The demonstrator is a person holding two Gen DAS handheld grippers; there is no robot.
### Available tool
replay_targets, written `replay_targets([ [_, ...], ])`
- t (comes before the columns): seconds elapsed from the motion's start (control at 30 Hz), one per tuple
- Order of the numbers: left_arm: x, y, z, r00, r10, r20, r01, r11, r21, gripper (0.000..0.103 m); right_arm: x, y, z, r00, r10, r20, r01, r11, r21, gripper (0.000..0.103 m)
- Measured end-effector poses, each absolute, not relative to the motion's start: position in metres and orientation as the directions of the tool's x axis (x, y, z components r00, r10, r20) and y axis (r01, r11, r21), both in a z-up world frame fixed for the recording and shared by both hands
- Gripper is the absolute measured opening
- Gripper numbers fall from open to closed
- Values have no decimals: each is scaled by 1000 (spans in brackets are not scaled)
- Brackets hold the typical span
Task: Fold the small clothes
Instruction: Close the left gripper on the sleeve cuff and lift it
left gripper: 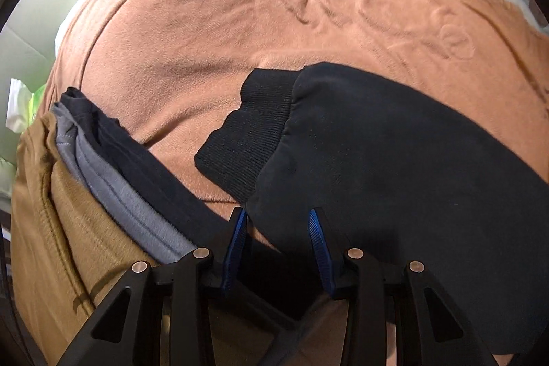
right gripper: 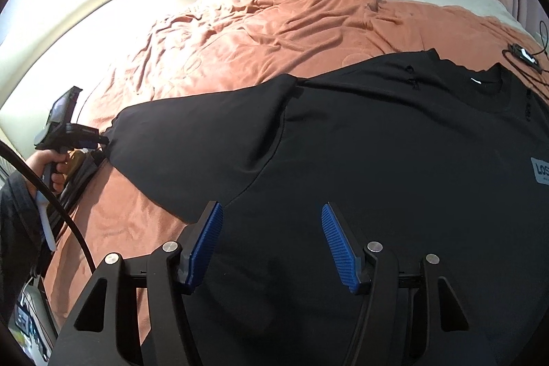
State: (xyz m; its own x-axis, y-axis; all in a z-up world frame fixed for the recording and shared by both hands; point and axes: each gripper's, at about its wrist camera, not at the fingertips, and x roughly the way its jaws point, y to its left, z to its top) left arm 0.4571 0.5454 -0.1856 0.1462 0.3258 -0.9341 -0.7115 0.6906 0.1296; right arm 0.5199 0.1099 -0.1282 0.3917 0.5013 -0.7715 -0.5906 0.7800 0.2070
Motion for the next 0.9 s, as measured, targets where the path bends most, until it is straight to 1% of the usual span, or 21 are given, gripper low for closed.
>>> replay_targets([
  [0.03, 459, 548, -189, 135, 319, -938, -709, 692, 133, 40, 520, 110, -128, 392, 503, -771, -590, 780, 209, 59],
  [0.07, 460, 551, -193, 127, 320, -939, -710, 690, 139, 38, 521, 110, -129, 394, 504, -768, -592, 779, 208, 59],
  [0.1, 461, 552, -193, 128, 326, -937, -713, 687, 142, 27, 522, 110, -129, 397, 504, -767, -593, 779, 205, 58],
  [0.13, 462, 553, -191, 122, 337, -934, -717, 680, 151, 17, 522, 111, -129, 400, 504, -765, -596, 778, 201, 50],
  [0.17, 462, 553, -188, 123, 341, -932, -721, 676, 152, 9, 522, 111, -129, 402, 507, -762, -599, 775, 200, 45],
  [0.2, 462, 552, -180, 139, 343, -929, -723, 676, 141, 8, 523, 111, -128, 393, 512, -764, -603, 771, 206, 40],
  [0.27, 461, 546, -166, 161, 371, -915, -713, 684, 152, 7, 520, 107, -125, 389, 522, -759, -607, 765, 214, 37],
  [0.4, 454, 529, -135, 221, 389, -894, -691, 710, 138, 7, 513, 95, -117, 404, 522, -752, -608, 767, 205, 37],
  [0.6, 458, 495, -76, 306, 404, -862, -675, 731, 103, 7, 510, 75, -101, 412, 507, -757, -562, 795, 226, 38],
  [0.67, 462, 480, -54, 338, 408, -848, -661, 745, 95, 7, 508, 68, -95, 425, 494, -759, -540, 811, 225, 43],
  [0.73, 468, 469, -36, 366, 409, -836, -649, 756, 86, 7, 506, 60, -90, 430, 491, -758, -523, 820, 234, 54],
  [0.83, 475, 443, -5, 419, 402, -814, -620, 782, 67, 7, 501, 51, -82, 446, 480, -755, -515, 828, 222, 62],
  [0.9, 477, 421, 16, 449, 401, -798, -599, 799, 64, 7, 498, 43, -79, 451, 473, -757, -512, 832, 214, 63],
])
